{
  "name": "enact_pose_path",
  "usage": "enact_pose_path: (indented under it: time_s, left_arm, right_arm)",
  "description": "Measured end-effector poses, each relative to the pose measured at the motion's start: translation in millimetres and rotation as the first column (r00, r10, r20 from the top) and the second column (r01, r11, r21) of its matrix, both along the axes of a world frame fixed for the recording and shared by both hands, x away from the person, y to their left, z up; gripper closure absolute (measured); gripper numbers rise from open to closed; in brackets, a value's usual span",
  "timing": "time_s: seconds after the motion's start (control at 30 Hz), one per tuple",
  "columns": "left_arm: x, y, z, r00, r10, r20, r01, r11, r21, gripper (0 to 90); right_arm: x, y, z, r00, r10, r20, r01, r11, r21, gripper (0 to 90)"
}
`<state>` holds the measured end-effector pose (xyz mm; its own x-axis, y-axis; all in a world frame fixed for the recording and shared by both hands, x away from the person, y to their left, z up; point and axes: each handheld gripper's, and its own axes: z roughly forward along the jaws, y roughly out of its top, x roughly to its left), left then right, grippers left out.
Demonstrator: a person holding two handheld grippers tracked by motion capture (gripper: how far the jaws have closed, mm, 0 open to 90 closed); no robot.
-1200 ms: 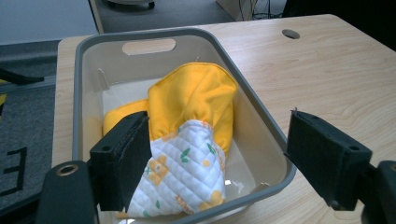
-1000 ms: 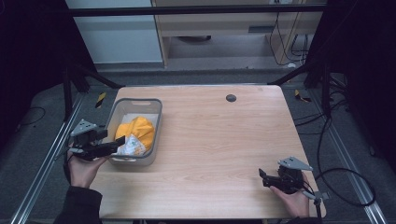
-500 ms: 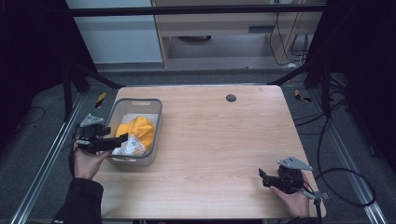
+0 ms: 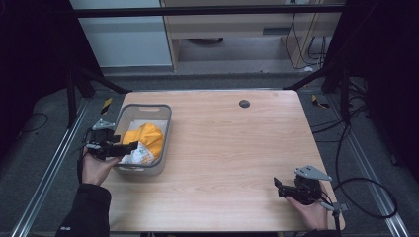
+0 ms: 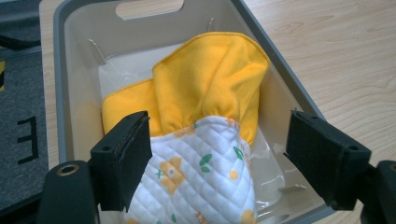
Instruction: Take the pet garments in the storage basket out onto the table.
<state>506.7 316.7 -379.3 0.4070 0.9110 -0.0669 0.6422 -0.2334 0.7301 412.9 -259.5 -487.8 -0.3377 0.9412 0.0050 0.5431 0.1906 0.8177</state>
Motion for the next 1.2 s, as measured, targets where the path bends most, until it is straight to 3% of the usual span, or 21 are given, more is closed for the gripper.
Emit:
enact_pose_path:
  time_s: [0.33,0.7,1.2]
  left_arm:
    - [12.1,-3.7,-7.0,0.9983,-0.012,-0.057,0.014,0.9992,0.037,22.9]
    - [23.5,-13.7,-13.7,0.9955,-0.016,-0.093,0.022,0.9977,0.064,22.9]
    - [34.7,-22.6,-31.9,0.9881,-0.010,-0.154,0.030,0.9920,0.123,25.4]
  right_arm:
    - [0.2,0.2,-0.1,1.0000,0.001,-0.002,-0.001,1.000,0.001,11.0]
    - [0.3,0.6,-0.4,1.0000,0.009,-0.004,-0.009,1.000,-0.005,11.0]
    - [0.9,1.9,-1.3,0.9998,0.014,-0.016,-0.014,1.000,-0.007,11.0]
